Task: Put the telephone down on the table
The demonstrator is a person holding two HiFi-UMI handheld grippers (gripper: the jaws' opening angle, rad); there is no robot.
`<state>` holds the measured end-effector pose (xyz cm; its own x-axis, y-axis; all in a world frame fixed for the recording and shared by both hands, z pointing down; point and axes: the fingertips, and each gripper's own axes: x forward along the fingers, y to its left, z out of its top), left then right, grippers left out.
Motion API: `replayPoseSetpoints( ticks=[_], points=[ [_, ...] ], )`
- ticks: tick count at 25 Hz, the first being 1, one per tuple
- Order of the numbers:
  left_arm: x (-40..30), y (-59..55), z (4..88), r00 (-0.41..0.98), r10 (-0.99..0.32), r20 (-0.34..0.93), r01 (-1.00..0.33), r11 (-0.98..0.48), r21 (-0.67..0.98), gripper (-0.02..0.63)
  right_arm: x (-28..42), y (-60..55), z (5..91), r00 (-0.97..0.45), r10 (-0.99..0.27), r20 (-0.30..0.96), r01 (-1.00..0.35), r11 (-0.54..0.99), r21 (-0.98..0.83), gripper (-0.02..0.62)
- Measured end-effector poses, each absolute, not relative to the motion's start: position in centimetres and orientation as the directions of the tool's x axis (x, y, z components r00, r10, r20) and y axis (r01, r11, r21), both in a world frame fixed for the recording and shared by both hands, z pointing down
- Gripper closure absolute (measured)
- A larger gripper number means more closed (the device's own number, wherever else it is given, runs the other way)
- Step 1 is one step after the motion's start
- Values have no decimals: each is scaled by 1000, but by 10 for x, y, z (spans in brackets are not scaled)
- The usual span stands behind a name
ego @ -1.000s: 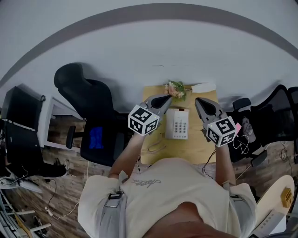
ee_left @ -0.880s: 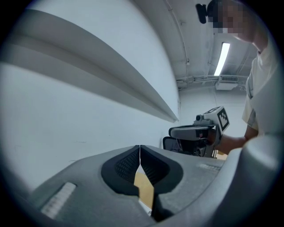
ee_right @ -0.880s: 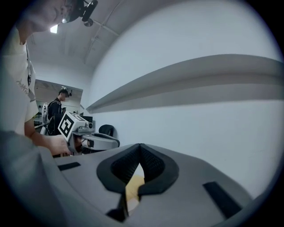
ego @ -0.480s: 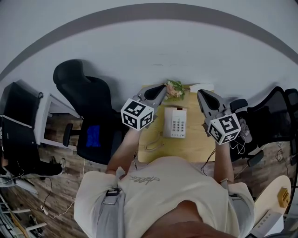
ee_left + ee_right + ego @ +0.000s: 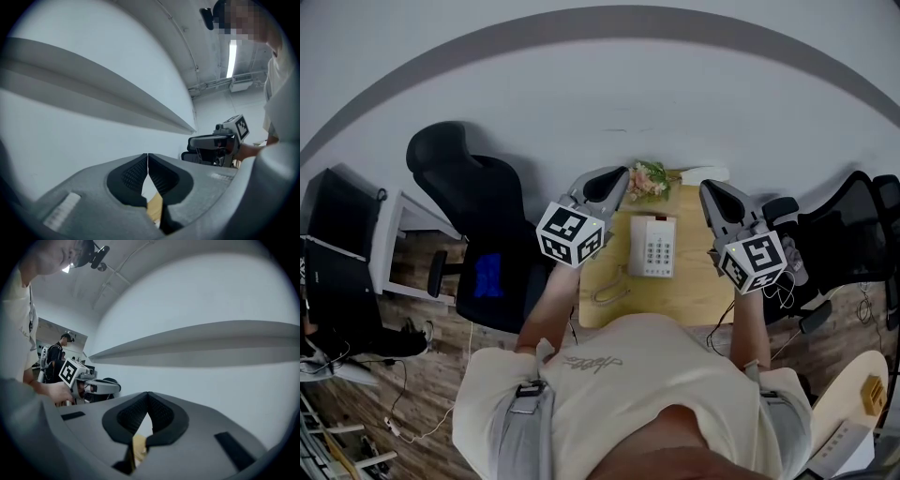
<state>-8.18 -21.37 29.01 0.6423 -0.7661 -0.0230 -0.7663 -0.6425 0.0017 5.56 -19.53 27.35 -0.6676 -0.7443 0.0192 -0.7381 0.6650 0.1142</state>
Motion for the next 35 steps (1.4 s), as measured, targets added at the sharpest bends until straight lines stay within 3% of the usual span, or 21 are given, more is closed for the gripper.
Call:
replayPoseSetpoints(
  ticks=[35],
  points=[
    [-89, -185, 318, 594, -805, 0, -804, -593, 45, 588, 69, -175, 294, -681, -730, 55, -726, 684, 80, 594]
  ],
)
